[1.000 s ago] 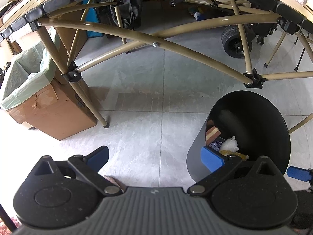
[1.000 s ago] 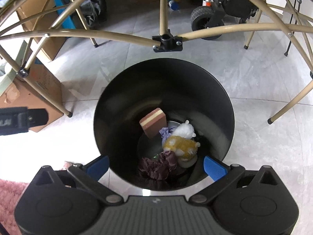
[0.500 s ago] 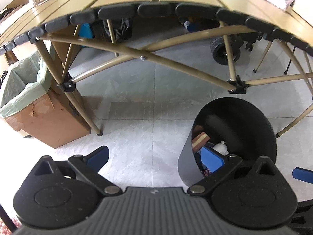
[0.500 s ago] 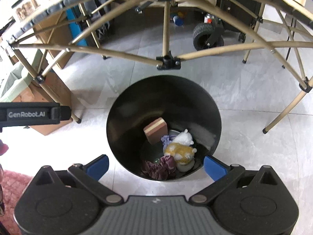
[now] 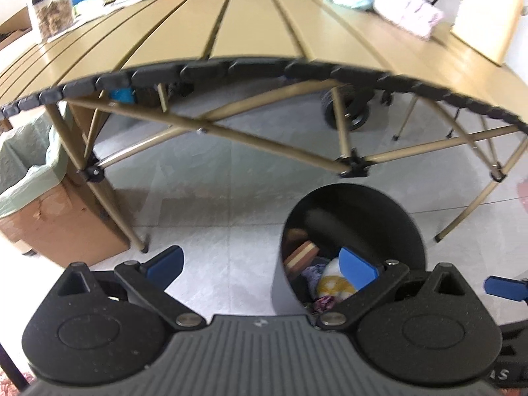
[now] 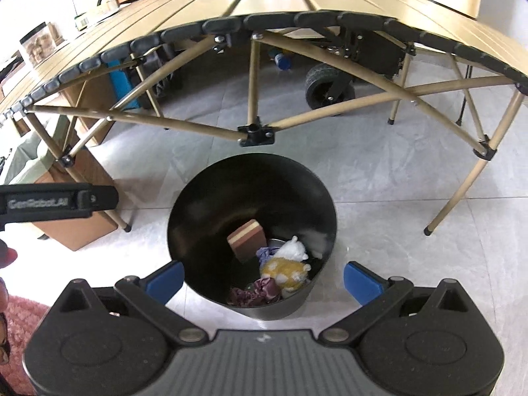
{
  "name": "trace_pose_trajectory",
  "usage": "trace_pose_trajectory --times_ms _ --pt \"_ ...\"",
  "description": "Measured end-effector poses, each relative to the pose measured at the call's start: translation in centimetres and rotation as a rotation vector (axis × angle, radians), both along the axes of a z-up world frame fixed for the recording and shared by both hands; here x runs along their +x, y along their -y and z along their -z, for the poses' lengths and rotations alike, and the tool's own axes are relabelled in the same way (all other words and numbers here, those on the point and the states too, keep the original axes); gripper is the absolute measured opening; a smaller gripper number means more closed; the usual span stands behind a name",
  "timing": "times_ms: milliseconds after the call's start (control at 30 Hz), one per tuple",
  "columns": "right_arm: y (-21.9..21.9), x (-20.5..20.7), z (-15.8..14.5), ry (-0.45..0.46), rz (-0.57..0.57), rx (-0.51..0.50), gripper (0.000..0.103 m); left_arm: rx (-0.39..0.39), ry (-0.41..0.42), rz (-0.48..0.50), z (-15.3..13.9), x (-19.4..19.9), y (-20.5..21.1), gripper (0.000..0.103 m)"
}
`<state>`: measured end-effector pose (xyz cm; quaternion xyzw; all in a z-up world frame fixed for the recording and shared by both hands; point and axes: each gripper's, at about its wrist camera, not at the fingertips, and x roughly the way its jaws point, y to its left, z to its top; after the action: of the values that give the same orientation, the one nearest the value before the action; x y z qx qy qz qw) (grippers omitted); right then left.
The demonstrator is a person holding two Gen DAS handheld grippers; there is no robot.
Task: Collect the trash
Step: 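Raise both open tools from the bin back toward the table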
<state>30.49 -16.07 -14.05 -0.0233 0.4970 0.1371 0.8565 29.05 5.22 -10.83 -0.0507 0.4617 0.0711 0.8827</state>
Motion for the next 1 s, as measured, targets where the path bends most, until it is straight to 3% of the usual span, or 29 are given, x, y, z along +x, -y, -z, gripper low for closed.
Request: trace_pose_trajectory --times_ms 333,567,1000 --pt "1.5 -1.1 -2.8 0.093 0.030 0.025 0.103 -0.021 0.122 0.032 -3.4 -1.2 1.8 0.103" --pt "2.4 -1.8 -5.3 0.169 0.043 0.051 0.103 -0.026 0.260 0.061 -7.4 -2.3 3.3 0.103" --pt "3.7 -2.1 -10.9 0.413 0.062 0.156 0.103 -0.018 0.451 0.003 -13.0 -1.9 2.7 0.103"
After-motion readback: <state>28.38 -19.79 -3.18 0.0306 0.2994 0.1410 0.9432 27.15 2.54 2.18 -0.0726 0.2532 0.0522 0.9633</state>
